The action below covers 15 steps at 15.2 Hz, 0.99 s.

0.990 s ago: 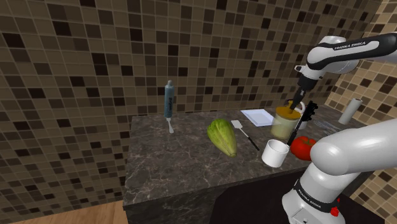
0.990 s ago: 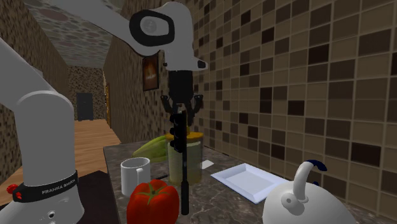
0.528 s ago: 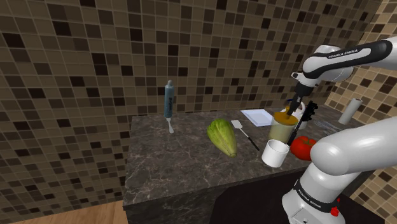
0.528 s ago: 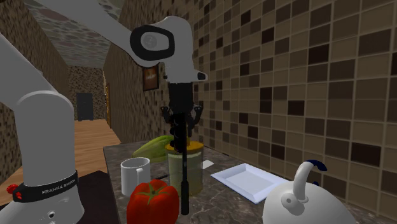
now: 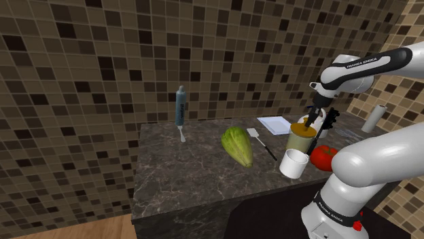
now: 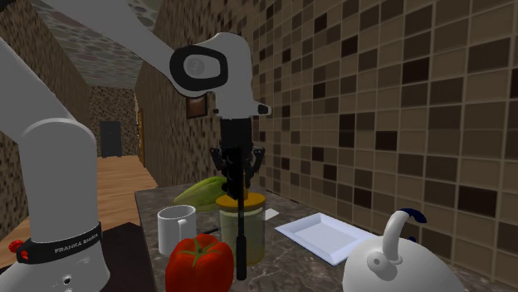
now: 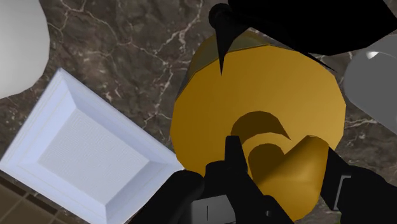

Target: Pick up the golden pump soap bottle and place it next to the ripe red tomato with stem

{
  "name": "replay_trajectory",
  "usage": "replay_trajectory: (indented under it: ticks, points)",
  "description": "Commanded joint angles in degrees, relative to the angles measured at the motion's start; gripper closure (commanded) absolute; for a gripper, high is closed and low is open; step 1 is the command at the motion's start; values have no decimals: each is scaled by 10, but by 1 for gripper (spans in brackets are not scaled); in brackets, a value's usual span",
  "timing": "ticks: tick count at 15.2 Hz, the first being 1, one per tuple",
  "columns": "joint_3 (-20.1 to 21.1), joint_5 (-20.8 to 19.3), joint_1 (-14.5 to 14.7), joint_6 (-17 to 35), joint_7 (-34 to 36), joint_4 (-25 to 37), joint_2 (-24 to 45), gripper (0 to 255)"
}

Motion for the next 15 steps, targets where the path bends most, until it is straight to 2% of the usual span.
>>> replay_trajectory:
  ticks: [1, 3, 4, 9, 13, 15]
  points:
    - [0, 0, 0, 1, 0, 0, 0, 255]
    - [0, 0, 0, 1, 0, 0, 0, 255]
    - [0, 0, 0, 1, 0, 0, 0, 0]
    - [0, 0, 0, 1, 0, 0, 0, 0]
    - [27, 7, -8, -87, 3, 47, -42, 0]
    - [27, 7, -8, -87, 3, 46, -42, 0]
